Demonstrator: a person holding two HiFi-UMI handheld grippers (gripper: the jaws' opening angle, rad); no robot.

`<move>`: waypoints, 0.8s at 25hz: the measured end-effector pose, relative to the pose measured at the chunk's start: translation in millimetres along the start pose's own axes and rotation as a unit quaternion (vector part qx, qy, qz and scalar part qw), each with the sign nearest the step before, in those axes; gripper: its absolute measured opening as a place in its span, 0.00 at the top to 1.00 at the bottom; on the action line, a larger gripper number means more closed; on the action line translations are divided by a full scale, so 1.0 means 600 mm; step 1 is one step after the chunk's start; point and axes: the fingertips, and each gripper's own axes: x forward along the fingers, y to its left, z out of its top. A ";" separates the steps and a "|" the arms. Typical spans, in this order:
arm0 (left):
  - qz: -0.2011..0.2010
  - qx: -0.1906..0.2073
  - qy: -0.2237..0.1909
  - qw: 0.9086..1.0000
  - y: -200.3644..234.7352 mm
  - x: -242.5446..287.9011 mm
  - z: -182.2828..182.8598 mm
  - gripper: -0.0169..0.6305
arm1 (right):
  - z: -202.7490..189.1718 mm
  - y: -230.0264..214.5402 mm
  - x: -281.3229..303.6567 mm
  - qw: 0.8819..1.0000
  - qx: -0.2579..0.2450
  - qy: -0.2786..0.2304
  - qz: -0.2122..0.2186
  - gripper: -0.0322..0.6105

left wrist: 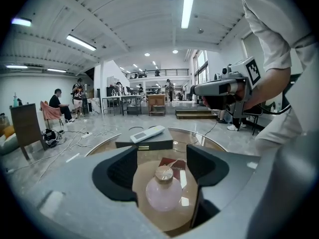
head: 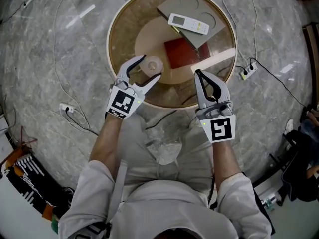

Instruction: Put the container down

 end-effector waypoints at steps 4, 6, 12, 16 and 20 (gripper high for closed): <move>0.008 -0.003 -0.004 1.000 0.006 -0.040 0.037 0.50 | 0.038 0.011 -0.009 1.000 0.000 -0.001 0.004 0.94; 0.012 -0.003 -0.007 1.000 0.006 -0.061 0.056 0.53 | 0.058 0.017 -0.014 1.000 -0.002 -0.002 0.006 0.94; 0.026 -0.004 -0.027 0.999 0.009 -0.133 0.123 0.94 | 0.120 0.033 -0.035 1.000 -0.004 -0.008 0.006 0.94; 0.031 0.002 -0.042 0.999 0.008 -0.185 0.178 0.97 | 0.156 0.046 -0.052 1.000 -0.006 -0.009 0.006 0.94; 0.043 -0.001 -0.051 0.998 0.012 -0.237 0.227 0.97 | 0.196 0.057 -0.072 1.000 -0.005 -0.010 0.003 0.94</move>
